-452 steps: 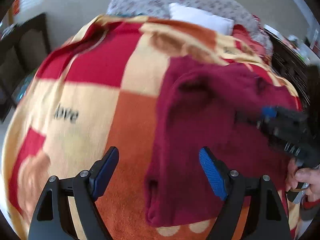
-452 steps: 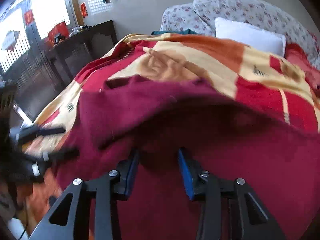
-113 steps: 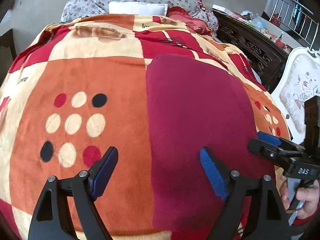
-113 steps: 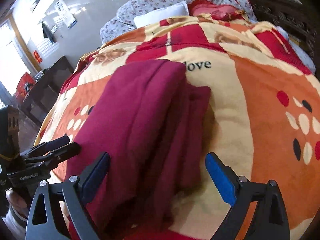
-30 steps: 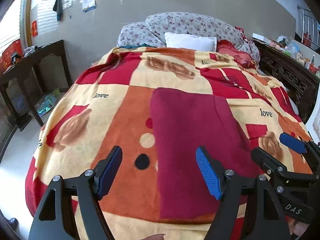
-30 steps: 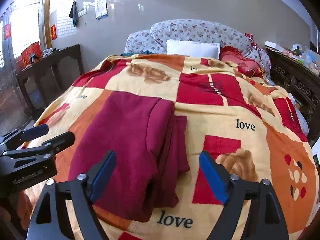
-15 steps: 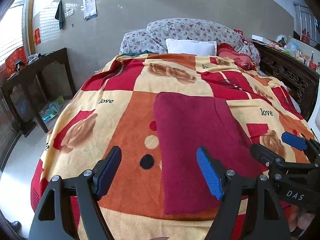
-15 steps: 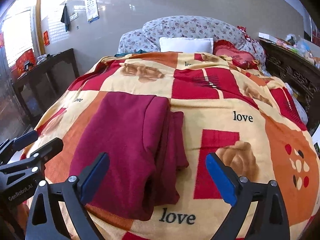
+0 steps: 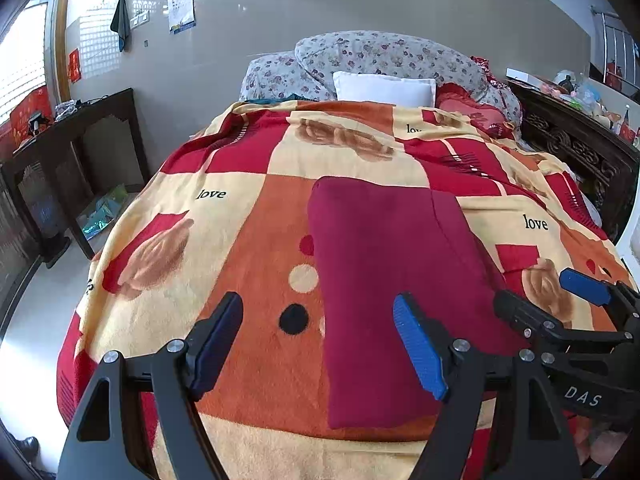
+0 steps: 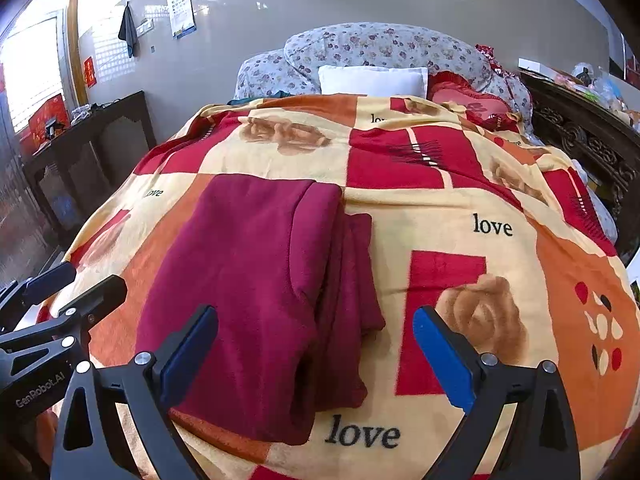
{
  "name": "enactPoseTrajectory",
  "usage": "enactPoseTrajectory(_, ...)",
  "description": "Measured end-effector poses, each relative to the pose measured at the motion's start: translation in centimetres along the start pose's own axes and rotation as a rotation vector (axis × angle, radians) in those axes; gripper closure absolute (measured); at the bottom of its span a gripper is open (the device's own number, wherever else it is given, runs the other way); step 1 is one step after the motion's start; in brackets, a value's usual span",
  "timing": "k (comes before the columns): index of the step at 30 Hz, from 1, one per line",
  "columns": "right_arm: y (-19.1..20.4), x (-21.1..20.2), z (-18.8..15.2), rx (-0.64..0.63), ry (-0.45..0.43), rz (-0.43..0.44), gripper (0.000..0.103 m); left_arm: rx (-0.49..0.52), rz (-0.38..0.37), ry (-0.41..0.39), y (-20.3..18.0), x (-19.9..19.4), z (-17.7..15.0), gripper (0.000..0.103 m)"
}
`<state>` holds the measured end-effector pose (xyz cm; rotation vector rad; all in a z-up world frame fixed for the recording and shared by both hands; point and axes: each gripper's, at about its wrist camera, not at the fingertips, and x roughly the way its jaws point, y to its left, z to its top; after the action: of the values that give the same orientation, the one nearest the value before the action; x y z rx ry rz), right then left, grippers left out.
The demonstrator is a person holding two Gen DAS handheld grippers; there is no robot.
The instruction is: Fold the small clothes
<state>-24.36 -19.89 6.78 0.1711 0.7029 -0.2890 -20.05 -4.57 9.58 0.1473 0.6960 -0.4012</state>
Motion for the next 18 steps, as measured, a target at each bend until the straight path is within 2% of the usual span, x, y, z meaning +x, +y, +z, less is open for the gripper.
enactPoseTrajectory(18,-0.13,0.9,-0.18,0.02,0.027,0.016,0.003,0.003,0.0,0.006,0.09,0.41,-0.22,0.026)
